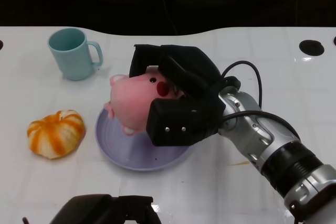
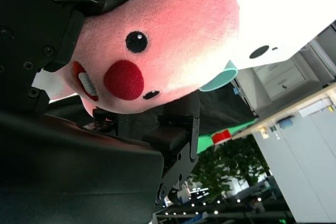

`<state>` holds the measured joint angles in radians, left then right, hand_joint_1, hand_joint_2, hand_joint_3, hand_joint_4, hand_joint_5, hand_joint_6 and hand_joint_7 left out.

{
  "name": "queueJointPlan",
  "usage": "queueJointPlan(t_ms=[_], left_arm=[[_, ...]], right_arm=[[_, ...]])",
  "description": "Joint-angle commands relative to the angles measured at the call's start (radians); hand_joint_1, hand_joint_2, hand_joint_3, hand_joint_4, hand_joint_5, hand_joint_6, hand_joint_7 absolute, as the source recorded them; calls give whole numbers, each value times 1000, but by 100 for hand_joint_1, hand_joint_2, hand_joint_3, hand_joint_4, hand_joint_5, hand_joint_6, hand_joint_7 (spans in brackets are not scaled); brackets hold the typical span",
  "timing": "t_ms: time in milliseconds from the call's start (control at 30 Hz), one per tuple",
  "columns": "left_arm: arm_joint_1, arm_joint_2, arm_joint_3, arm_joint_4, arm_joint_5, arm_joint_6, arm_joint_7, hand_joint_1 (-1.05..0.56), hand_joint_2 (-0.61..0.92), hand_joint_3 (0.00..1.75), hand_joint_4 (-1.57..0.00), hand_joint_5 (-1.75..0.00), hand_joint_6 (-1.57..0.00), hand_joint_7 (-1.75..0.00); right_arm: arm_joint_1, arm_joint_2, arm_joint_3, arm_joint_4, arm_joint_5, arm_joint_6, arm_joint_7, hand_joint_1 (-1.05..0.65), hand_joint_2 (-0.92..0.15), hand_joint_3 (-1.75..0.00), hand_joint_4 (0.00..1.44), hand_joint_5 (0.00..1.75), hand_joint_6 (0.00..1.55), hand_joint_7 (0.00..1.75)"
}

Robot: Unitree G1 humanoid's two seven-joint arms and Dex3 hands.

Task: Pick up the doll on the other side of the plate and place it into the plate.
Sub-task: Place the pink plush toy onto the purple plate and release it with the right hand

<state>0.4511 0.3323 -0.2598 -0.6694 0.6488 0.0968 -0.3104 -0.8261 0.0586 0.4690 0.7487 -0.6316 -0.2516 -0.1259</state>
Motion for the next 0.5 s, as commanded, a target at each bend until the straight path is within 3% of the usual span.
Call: queueJointPlan(t_ms=[33,67,133,267,367,500], left_arm=[[-6,0,0,9,9,-6,13,-25,92,35,-69,-151,-77,-82],[-8,0,0,12,10,-7,15,-25,92,35,-69,-150,-78,-82],[-10,0,-2,16,13,-7,17,-25,92,35,-70,-146,-79,-80],[-4,2,-1,10,16,-14,21,-25,92,35,-72,-143,-80,-78],[4,4,2,5,14,-17,19,-25,92,35,-73,-144,-81,-78],[6,0,6,-4,11,-9,7,-25,92,35,-72,-145,-81,-77]], right_arm=[[-51,-9,6,13,16,19,79,-29,-59,-63,62,143,69,64],[-61,-18,16,12,9,27,118,-35,-73,-38,52,113,65,36],[-73,-33,36,-4,-7,56,187,-49,-88,-14,34,68,51,9],[-75,-54,60,-67,-25,124,305,-68,-92,-11,6,45,29,0],[-68,-81,81,-118,-38,154,390,-80,-92,-12,1,29,12,0],[-59,-119,97,-173,-49,165,465,-90,-92,-14,0,18,4,1]])
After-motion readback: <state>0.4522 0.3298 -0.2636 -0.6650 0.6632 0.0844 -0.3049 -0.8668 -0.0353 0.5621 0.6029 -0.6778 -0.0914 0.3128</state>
